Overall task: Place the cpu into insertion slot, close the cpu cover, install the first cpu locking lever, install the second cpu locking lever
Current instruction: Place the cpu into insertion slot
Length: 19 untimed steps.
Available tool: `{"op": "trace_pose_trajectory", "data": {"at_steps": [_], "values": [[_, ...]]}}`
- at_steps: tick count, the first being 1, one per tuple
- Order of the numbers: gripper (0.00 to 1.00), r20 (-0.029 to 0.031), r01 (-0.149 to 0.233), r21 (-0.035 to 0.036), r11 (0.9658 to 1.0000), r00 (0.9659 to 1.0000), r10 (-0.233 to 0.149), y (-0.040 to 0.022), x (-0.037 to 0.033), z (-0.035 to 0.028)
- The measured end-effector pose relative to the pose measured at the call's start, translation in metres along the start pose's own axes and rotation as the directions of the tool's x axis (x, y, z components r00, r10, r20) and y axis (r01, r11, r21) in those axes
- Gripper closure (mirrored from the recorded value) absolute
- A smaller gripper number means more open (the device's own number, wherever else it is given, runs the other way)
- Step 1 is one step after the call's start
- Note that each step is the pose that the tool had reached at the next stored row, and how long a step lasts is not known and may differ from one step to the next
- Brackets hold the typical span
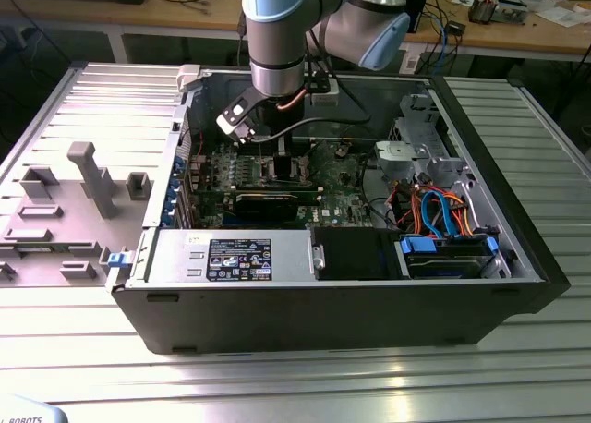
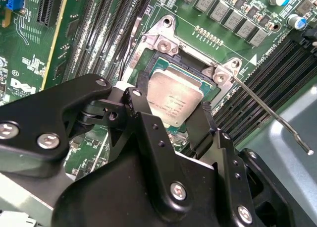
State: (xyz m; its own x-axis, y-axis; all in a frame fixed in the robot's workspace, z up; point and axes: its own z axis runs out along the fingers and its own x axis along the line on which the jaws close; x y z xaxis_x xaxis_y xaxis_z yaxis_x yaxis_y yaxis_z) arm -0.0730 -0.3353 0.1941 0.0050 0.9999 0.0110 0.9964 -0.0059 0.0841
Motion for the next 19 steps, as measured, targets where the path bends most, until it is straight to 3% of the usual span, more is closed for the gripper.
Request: {"op": "trace_pose_trajectory", "data": {"at_steps": [7,9,19], "values": [[0.45,0.0004,0.0,0.0003,1.0,1.0,0.0,-0.0001,-0.0001,0.0001],[0.39,-0.0007,0.0,-0.0007,1.0,1.0,0.0,0.0001,0.0002,0.0007],[0.39,-0.0006,-0.001,-0.0005,1.0,1.0,0.001,0.0003,0.0003,-0.0022]]}}
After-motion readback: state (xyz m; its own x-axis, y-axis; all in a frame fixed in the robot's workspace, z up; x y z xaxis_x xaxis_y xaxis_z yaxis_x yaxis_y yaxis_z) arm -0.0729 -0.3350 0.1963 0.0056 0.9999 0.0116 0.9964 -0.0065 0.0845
